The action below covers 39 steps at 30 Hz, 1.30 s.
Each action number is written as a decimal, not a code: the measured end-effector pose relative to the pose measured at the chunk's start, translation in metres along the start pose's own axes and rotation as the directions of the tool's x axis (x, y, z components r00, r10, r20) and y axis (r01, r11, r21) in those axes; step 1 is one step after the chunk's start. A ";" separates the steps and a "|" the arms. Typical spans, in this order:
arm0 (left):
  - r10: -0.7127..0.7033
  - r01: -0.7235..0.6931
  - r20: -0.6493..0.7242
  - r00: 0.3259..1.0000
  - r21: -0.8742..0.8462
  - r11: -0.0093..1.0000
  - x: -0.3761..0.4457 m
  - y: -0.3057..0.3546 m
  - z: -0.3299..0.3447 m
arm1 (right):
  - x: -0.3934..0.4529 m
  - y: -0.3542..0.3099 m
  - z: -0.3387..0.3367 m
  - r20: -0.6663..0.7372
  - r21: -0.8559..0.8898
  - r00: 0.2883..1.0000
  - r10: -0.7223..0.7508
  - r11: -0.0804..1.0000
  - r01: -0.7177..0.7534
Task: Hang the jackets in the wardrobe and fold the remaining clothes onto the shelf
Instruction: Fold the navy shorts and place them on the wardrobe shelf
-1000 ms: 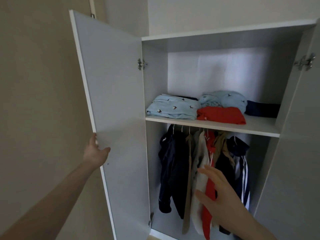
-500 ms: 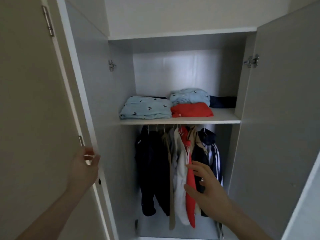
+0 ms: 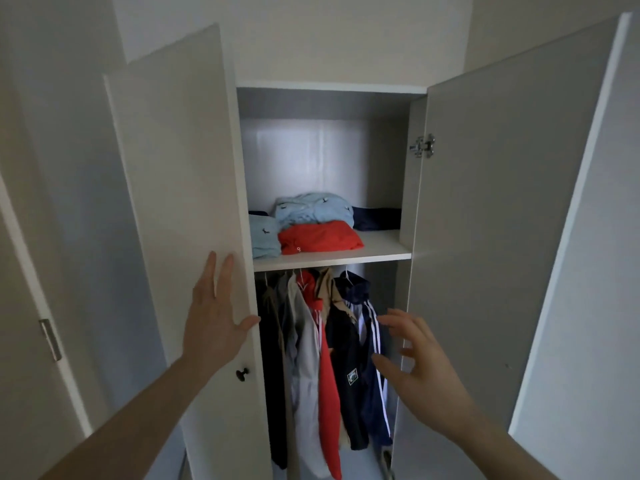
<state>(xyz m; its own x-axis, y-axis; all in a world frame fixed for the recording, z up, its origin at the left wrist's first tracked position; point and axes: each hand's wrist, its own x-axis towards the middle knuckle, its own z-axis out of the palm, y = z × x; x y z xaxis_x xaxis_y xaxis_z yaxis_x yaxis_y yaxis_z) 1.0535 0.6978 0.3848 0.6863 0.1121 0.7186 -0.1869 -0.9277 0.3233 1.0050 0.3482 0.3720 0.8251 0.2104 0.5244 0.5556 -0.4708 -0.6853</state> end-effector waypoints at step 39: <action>-0.166 0.017 0.379 0.910 0.368 0.930 0.157 0.025 0.172 | 0.075 0.091 -0.105 -0.676 -0.205 0.732 -0.080 0.975 -0.083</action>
<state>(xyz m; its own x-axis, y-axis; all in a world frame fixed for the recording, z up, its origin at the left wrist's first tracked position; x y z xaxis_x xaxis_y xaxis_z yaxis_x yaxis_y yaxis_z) 1.2772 0.6311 0.3995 0.9222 0.1214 0.3672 0.0965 -0.9916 0.0856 1.1062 0.2315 0.4020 0.4901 -0.3877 0.7807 0.4526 -0.6523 -0.6080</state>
